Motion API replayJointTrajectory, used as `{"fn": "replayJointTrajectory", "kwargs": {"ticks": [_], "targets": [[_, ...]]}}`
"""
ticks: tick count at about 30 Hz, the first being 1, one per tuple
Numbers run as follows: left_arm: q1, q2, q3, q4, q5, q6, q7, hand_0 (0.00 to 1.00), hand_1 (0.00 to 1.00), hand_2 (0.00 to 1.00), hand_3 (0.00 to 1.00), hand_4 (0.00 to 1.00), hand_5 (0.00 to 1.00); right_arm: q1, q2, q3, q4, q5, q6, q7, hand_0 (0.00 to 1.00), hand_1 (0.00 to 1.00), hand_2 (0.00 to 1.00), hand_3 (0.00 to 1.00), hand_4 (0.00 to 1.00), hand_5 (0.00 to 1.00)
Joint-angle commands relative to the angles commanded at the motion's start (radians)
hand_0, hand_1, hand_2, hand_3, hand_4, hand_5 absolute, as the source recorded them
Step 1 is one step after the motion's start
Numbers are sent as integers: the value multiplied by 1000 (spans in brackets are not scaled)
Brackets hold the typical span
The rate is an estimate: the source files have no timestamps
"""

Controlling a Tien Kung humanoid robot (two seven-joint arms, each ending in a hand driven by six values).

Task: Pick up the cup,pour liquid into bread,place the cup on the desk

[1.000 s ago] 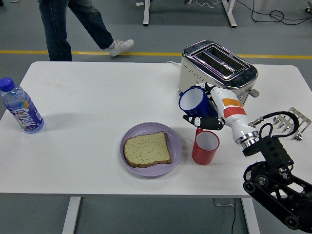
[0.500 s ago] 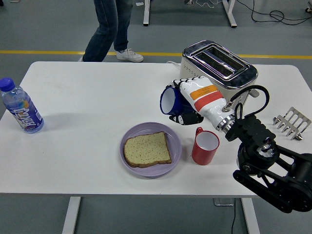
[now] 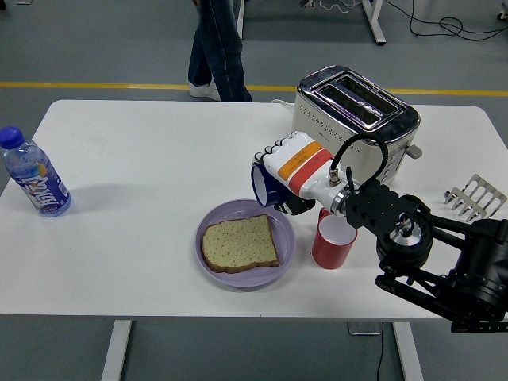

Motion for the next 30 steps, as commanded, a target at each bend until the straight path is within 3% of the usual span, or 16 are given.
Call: {"fn": "replayJointTrajectory", "kwargs": {"ticks": [6, 15, 18, 22, 30], "targets": [[6, 0, -6, 0, 10, 0, 4, 679, 683, 698, 542, 251, 998, 60, -2, -50, 2, 0, 92, -41, 264, 263, 425, 437, 695, 117], [11, -1, -13, 0, 20, 0, 7, 679, 683, 698, 542, 251, 998, 65, -9, -54, 4, 0, 113, -56, 266, 263, 425, 437, 697, 114], [12, -1, -15, -1, 23, -1, 8, 679, 683, 698, 542, 251, 998, 53, -7, -46, 8, 8, 93, -48, 266, 263, 425, 437, 697, 114], [13, -1, -14, -1, 22, -2, 7, 679, 683, 698, 542, 251, 998, 31, -9, -31, 8, 99, 23, -13, 271, 265, 426, 439, 693, 109], [13, -2, -5, -1, 6, -2, 1, 679, 683, 698, 542, 251, 998, -51, -21, 62, 19, 336, -153, 92, 272, 266, 426, 439, 693, 108]]}}
